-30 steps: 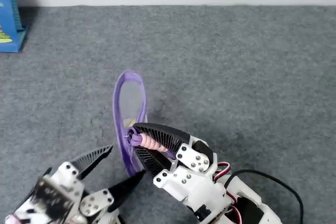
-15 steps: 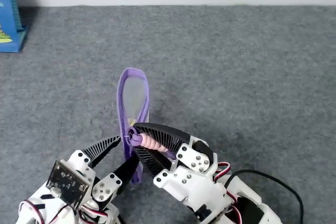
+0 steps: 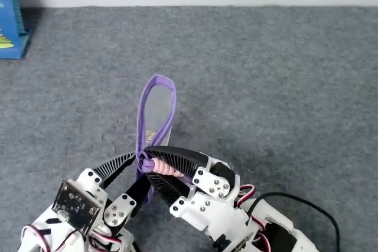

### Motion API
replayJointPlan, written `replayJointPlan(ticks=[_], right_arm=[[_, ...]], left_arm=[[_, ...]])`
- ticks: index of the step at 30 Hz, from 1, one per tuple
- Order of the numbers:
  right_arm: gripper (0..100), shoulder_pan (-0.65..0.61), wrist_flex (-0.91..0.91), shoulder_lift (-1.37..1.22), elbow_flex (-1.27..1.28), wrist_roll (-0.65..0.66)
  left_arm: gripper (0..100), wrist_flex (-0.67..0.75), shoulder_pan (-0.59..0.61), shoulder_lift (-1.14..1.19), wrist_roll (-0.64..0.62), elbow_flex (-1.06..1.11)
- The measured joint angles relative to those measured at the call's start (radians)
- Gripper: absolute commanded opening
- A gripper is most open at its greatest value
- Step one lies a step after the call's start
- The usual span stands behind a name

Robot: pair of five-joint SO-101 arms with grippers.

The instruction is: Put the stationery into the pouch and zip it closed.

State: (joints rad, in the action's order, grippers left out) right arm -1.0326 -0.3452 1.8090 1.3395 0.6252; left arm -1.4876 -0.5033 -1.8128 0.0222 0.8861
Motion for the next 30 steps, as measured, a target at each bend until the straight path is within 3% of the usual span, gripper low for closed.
replayJointPlan(ticks=[6,11,16,20,24,30], right_arm=[[0.8,0.000,0.000,0.000,0.000,0.005],[0.8,0.000,-0.002,0.000,0.000,0.005],[0.8,0.000,-0.002,0.000,0.000,0.005],[0.8,0.000,-0.002,0.000,0.000,0.005],[0.8,0.005,-0.002,-0.002,0.002,0.006],[0.8,0.166,0.015,-0.002,0.002,0.006]], left_arm=[[11,0.015,0.002,0.002,0.000,0.002],[12,0.072,0.115,0.002,-0.002,0.002],[11,0.089,0.130,0.000,-0.002,0.035],[2,0.092,0.124,0.000,0.000,0.048],[1,0.094,0.124,0.000,0.000,0.048],[1,0.094,0.124,0.000,0.000,0.048]])
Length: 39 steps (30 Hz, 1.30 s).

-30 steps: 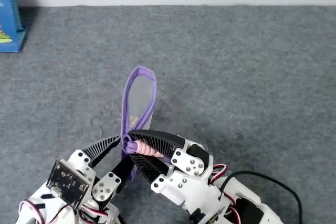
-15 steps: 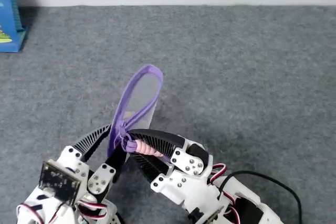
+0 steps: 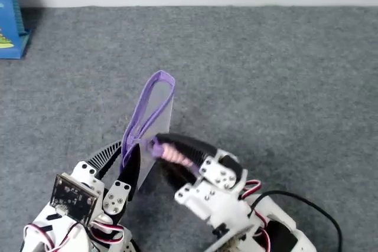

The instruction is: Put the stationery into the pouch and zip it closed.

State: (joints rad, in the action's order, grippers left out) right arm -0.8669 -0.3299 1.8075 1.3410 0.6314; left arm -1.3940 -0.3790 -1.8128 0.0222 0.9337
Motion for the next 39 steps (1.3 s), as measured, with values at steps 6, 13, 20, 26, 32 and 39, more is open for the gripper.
replayJointPlan(ticks=[6,13,20,26,32,39], right_arm=[[0.8,0.104,0.058,-0.002,0.005,0.002],[0.8,0.189,0.077,-0.002,0.066,0.002],[0.8,0.282,0.078,0.000,0.080,0.002],[0.8,0.422,0.097,0.002,0.120,-0.020],[1.3,0.473,0.098,0.003,0.130,-0.110],[14.7,0.384,-0.025,0.003,0.130,-0.157]], left_arm=[[1,0.002,-0.002,0.005,0.000,0.000],[1,-0.014,-0.002,0.008,0.000,-0.011],[1,-0.032,-0.003,0.008,0.000,-0.023],[1,-0.074,0.000,0.005,0.000,-0.052],[1,-0.074,0.000,0.006,0.000,-0.052],[1,-0.075,0.000,0.006,-0.005,-0.052]])
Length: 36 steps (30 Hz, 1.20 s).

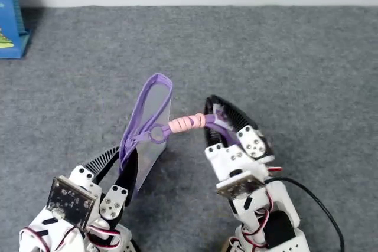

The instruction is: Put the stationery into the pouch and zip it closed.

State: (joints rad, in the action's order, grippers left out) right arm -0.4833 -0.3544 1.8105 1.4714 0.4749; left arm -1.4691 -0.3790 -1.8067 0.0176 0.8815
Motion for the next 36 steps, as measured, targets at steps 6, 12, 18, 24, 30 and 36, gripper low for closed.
replayJointPlan(ticks=[6,12,18,24,30,36], right_arm=[[18.4,-0.133,-0.127,0.000,0.002,-0.081],[18.4,-0.241,-0.204,-0.002,-0.005,-0.215],[18.4,-0.353,-0.290,-0.002,-0.104,-0.328],[18.6,-0.382,-0.298,0.000,-0.126,-0.393],[18.7,-0.485,-0.430,0.000,-0.126,-0.430],[18.8,-0.502,-0.578,0.000,-0.126,-0.433]], left_arm=[[1,0.000,0.000,0.000,0.000,0.000],[1,0.000,0.000,0.000,0.000,0.000],[1,0.000,0.000,0.000,0.000,0.000],[1,0.000,0.000,0.000,0.000,0.000],[1,0.000,0.000,0.000,0.000,0.000],[1,0.000,0.000,0.000,0.000,0.000]])
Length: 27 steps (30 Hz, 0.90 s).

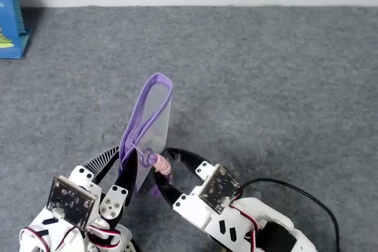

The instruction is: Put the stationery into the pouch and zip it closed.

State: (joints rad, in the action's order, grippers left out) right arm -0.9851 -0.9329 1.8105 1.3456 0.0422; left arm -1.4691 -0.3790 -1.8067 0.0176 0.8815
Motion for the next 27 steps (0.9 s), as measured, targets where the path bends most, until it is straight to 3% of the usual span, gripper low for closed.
replayJointPlan(ticks=[15,27], right_arm=[[18.4,-0.005,0.137,0.006,-0.068,-0.034],[18.3,-0.103,0.167,0.006,-0.068,-0.034]], left_arm=[[1,0.000,0.000,0.000,-0.002,0.000],[1,0.000,0.000,0.000,-0.002,0.000]])
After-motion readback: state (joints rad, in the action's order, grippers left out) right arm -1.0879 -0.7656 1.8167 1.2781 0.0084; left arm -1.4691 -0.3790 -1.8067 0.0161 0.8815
